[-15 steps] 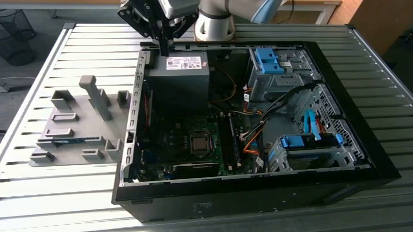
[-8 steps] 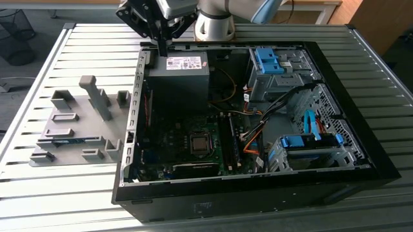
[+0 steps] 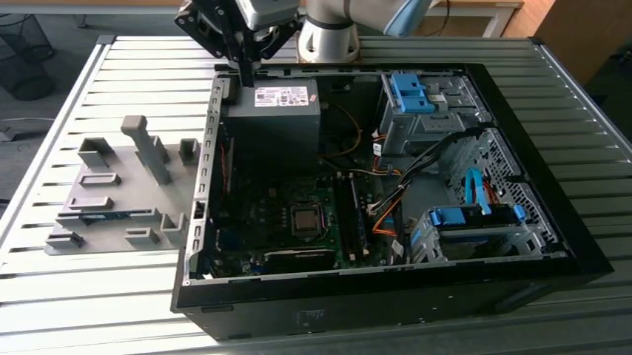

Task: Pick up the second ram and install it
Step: 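Reach for the second ram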

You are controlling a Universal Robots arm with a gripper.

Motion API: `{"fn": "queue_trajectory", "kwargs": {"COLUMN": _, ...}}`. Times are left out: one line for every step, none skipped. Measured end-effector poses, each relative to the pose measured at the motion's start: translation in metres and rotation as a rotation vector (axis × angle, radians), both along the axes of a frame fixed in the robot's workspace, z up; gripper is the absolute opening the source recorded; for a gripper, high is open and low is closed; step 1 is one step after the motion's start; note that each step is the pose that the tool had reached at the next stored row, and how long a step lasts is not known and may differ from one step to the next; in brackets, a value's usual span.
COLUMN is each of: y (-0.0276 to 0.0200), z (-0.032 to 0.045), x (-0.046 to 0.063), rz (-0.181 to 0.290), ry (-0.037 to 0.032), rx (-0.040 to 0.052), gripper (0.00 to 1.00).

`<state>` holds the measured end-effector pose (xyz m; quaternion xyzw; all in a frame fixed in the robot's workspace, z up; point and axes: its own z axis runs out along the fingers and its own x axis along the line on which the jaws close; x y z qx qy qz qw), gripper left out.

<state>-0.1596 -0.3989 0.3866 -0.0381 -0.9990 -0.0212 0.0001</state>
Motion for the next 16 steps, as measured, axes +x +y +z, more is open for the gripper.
{"fn": "queue_trajectory", "kwargs": {"y": 0.0, "z": -0.0001, "x": -0.0003, "rz": 0.0, "ry": 0.0002, "rx": 0.0, "gripper": 0.11}}
{"fn": "queue_trajectory", "kwargs": {"y": 0.0, "z": -0.0001, "x": -0.0006, "rz": 0.0, "ry": 0.0005, "rx": -0.0001, "gripper": 0.11}}
{"fn": "queue_trajectory", "kwargs": {"y": 0.0, "z": -0.0002, "x": -0.001, "rz": 0.0, "ry": 0.0007, "rx": -0.0001, "gripper": 0.11}}
{"fn": "queue_trajectory", "kwargs": {"y": 0.0, "z": -0.0002, "x": -0.0013, "rz": 0.0, "ry": 0.0009, "rx": 0.0, "gripper": 0.11}}
{"fn": "queue_trajectory", "kwargs": {"y": 0.0, "z": -0.0003, "x": -0.0016, "rz": 0.0, "ry": 0.0011, "rx": -0.0001, "gripper": 0.11}}
{"fn": "queue_trajectory", "kwargs": {"y": 0.0, "z": -0.0003, "x": -0.002, "rz": 0.0, "ry": 0.0014, "rx": 0.0, "gripper": 0.11}}
{"fn": "queue_trajectory", "kwargs": {"y": 0.0, "z": -0.0004, "x": -0.0023, "rz": 0.0, "ry": 0.0017, "rx": 0.0, "gripper": 0.11}}
{"fn": "queue_trajectory", "kwargs": {"y": 0.0, "z": -0.0004, "x": -0.0026, "rz": 0.0, "ry": 0.0019, "rx": 0.0, "gripper": 0.11}}
{"fn": "queue_trajectory", "kwargs": {"y": 0.0, "z": -0.0005, "x": -0.0029, "rz": 0.0, "ry": 0.0021, "rx": 0.0, "gripper": 0.11}}
{"fn": "queue_trajectory", "kwargs": {"y": 0.0, "z": -0.0006, "x": -0.0033, "rz": 0.0, "ry": 0.0023, "rx": 0.0, "gripper": 0.11}}
{"fn": "queue_trajectory", "kwargs": {"y": 0.0, "z": -0.0006, "x": -0.0036, "rz": 0.0, "ry": 0.0026, "rx": 0.0, "gripper": 0.11}}
{"fn": "queue_trajectory", "kwargs": {"y": 0.0, "z": -0.0007, "x": -0.004, "rz": 0.0, "ry": 0.0028, "rx": 0.0, "gripper": 0.11}}
{"fn": "queue_trajectory", "kwargs": {"y": 0.0, "z": -0.0007, "x": -0.0043, "rz": 0.0, "ry": 0.003, "rx": 0.0, "gripper": 0.11}}
{"fn": "queue_trajectory", "kwargs": {"y": 0.0, "z": -0.0008, "x": -0.0047, "rz": 0.0, "ry": 0.0032, "rx": 0.0, "gripper": 0.11}}
{"fn": "queue_trajectory", "kwargs": {"y": 0.0, "z": -0.0009, "x": -0.0051, "rz": 0.0, "ry": 0.0034, "rx": -0.0001, "gripper": 0.11}}
{"fn": "queue_trajectory", "kwargs": {"y": 0.0, "z": -0.0009, "x": -0.0055, "rz": 0.0, "ry": 0.0036, "rx": 0.0, "gripper": 0.11}}
